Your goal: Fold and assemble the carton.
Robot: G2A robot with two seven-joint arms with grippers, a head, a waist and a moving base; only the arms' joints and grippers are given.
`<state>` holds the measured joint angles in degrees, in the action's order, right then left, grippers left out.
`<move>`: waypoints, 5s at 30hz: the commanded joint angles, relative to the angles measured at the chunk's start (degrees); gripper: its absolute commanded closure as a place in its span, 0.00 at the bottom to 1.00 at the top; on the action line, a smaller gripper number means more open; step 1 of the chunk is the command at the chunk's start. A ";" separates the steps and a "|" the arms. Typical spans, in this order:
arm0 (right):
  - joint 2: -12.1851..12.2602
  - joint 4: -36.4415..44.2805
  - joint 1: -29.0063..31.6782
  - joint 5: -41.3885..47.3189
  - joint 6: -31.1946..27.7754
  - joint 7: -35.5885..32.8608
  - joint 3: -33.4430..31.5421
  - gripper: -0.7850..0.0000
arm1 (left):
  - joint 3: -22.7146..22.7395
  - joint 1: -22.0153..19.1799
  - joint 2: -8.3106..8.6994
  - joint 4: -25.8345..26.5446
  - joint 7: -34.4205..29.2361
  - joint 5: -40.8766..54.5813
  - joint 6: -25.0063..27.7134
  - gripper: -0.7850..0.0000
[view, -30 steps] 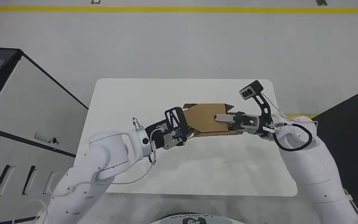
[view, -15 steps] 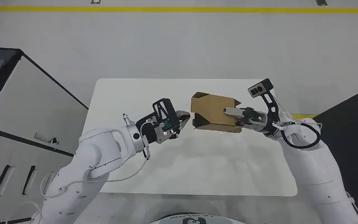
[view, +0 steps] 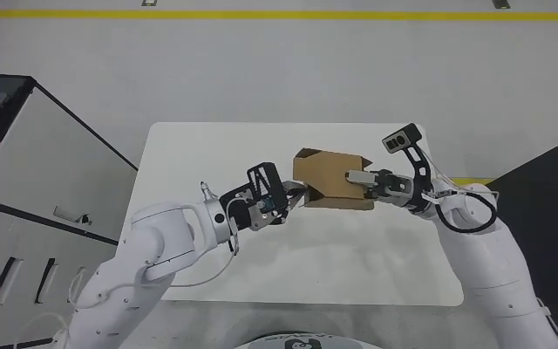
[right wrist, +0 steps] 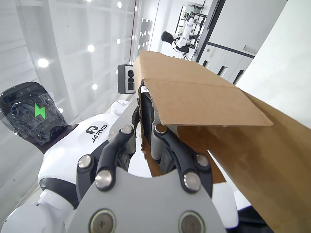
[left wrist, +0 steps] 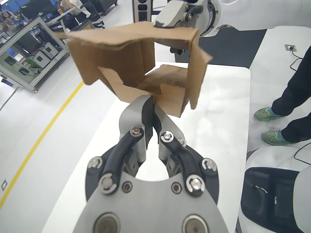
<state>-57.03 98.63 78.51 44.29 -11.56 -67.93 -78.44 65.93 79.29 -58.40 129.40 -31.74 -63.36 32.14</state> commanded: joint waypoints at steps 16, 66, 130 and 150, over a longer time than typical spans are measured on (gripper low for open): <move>-0.33 0.89 -0.36 -1.39 0.81 0.25 1.43 1.00 | -3.49 -2.08 -0.42 -0.85 -1.15 -0.64 -0.23 1.00; -1.07 -0.82 -0.78 0.21 1.82 -0.87 1.73 1.00 | -4.00 -3.39 -0.50 -1.03 -0.89 0.78 0.06 1.00; -1.64 -0.92 0.49 -3.10 0.52 2.89 -0.08 1.00 | -2.00 -2.78 -0.45 -1.29 0.90 1.05 -1.48 1.00; -1.88 -0.75 0.50 -2.88 1.77 4.33 0.33 1.00 | -2.14 -2.72 -0.47 -1.28 0.89 1.24 -1.19 1.00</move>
<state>-58.89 97.90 79.05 41.43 -9.78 -63.63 -78.16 63.85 76.60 -58.87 128.11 -30.79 -62.15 30.92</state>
